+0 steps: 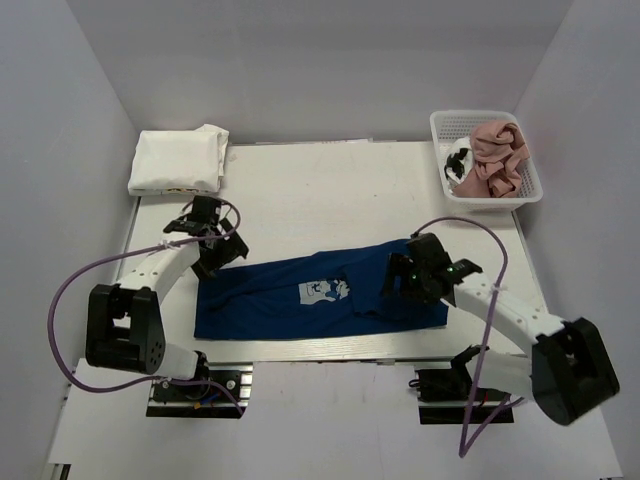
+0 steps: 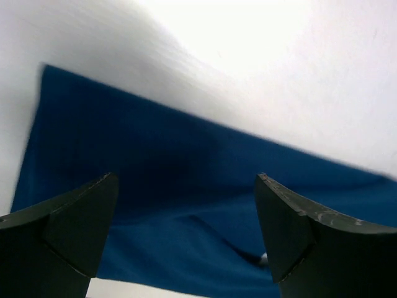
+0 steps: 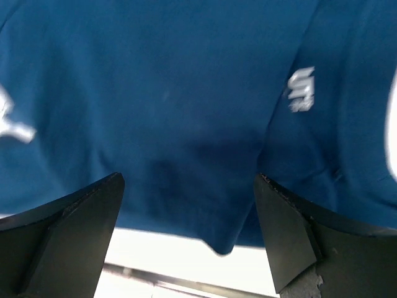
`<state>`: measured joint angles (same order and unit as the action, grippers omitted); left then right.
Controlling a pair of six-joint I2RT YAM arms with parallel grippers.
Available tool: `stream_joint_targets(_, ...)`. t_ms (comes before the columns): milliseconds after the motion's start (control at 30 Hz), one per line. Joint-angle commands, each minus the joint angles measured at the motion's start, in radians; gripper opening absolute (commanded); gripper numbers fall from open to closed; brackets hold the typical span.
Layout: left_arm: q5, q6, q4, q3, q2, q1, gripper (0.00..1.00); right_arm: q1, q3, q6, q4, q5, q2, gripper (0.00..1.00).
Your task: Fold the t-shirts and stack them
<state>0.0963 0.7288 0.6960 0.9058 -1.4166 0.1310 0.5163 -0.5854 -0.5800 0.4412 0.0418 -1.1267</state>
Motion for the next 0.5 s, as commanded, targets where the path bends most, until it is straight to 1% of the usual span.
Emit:
stream_joint_targets(0,-0.004,-0.039,0.060,-0.039,0.018,0.062,1.00,-0.006,-0.085,-0.021,0.040,0.132,-0.106,0.90)
stream_joint_targets(133,-0.004,-0.009,0.048,-0.140,-0.060,0.105,1.00,-0.010,-0.093,-0.034,0.002,0.141,-0.203,0.90)
stream_joint_targets(167,-0.004,-0.009,0.048,-0.153,-0.111,0.114,1.00,-0.012,-0.093,-0.035,-0.004,0.138,-0.253,0.90)
stream_joint_targets(233,0.034,0.020,0.063,-0.144,-0.165,0.128,1.00,-0.016,-0.120,-0.027,-0.022,0.136,-0.297,0.90)
stream_joint_targets(267,0.043,0.020,0.083,-0.143,-0.186,0.143,1.00,-0.024,-0.134,-0.023,-0.022,0.138,-0.368,0.90)
stream_joint_targets(333,0.043,0.029,0.083,-0.130,-0.215,0.171,1.00,-0.030,-0.211,-0.006,-0.013,0.148,-0.450,0.90)
stream_joint_targets(367,0.019,0.029,0.083,-0.121,-0.216,0.182,1.00,-0.036,-0.262,0.002,-0.004,0.176,-0.478,0.90)
stream_joint_targets(400,0.008,0.029,0.103,-0.120,-0.216,0.203,1.00,-0.038,-0.310,0.005,0.008,0.193,-0.552,0.90)
stream_joint_targets(467,-0.006,0.072,0.134,-0.120,-0.182,0.229,1.00,-0.057,-0.378,0.006,-0.001,0.251,-0.602,0.90)
